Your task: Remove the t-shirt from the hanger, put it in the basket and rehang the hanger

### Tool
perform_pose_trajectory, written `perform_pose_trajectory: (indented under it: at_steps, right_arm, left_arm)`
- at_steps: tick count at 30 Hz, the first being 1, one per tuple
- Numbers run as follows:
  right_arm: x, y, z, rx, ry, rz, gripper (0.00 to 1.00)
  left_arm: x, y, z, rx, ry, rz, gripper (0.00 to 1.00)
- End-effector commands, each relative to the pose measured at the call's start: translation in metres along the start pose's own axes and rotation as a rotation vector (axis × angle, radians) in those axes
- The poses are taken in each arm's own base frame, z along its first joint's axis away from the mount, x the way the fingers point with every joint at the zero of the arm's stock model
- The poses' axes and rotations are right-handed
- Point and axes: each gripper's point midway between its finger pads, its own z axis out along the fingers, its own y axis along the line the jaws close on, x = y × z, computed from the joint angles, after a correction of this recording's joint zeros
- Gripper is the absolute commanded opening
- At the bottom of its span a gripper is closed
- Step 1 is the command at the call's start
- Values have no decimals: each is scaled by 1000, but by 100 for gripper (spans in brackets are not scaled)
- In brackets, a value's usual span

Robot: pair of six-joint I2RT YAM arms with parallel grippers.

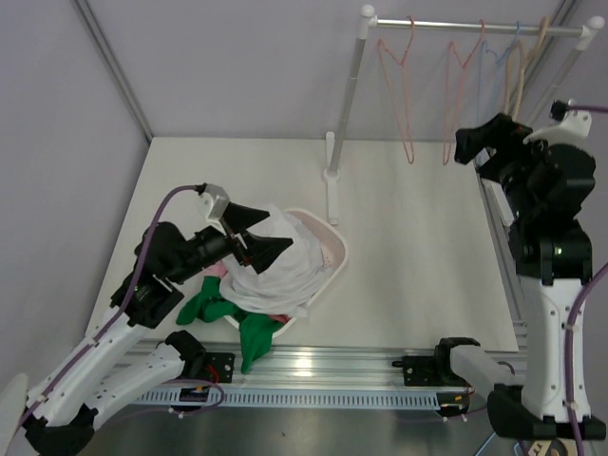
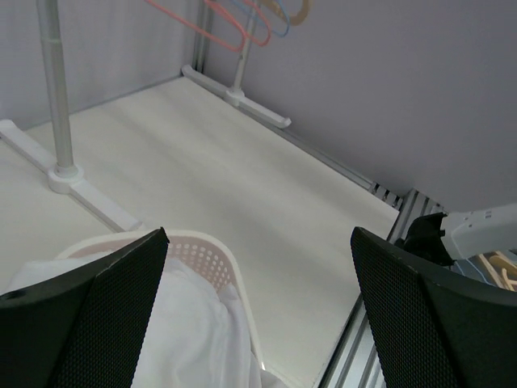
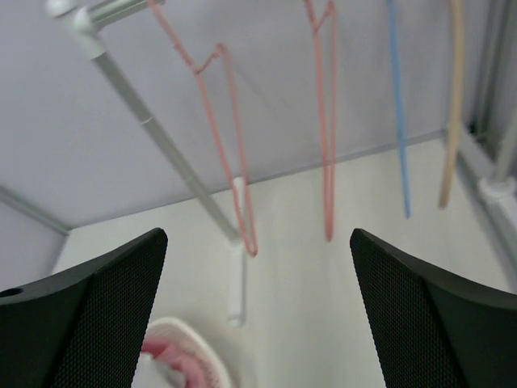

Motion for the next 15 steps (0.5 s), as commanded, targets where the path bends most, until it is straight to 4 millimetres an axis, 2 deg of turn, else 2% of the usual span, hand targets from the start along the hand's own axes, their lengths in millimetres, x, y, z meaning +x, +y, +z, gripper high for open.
perform_pose_trajectory:
  at_steps: [1,3,4,6,7,15]
  right_arm:
    - [21,23,-34,-142,-33,147,99]
    - [32,34,-44,-216,-8,170,99]
    - [40,41,-51,-265,24,168,99]
    - [62,39,-53,-268,104,150,99]
    - [71,36,-57,-260,135,147,99]
    - [97,24,-67,-240,190,106,99]
  left_arm:
    - [-15,0,-21,-55,-36,-10,99]
    - [-23,-4,-32,-58,-63,2,99]
    - [-20,-4,-35,-65,-53,3,99]
    - [-25,-5,-43,-76,-68,8,99]
    - [-21,-4,-45,-84,-54,4,99]
    - [-26,-3,-63,-120,-77,21,100]
